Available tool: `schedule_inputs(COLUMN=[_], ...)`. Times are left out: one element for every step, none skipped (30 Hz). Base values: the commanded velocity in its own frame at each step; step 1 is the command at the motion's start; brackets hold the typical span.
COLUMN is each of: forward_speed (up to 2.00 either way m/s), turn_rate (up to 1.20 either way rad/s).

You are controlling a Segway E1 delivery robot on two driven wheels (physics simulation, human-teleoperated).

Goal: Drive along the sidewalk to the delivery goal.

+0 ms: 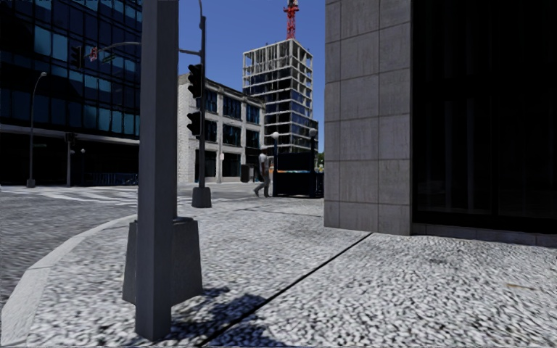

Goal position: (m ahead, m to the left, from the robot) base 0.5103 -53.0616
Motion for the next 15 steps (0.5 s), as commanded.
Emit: schedule_inputs(forward_speed=[0.66, 0.66, 0.7, 0.76, 0.79, 0.81, 0.81, 0.81, 0.82, 0.82, 0.82, 0.82, 0.82, 0.82, 0.84], turn_rate=[-0.94, -0.94, -0.94, -0.94, -0.94, -0.94, -0.94, -0.94, -0.94, -0.94, -0.94, -0.94, -0.94, -0.94, -0.94])
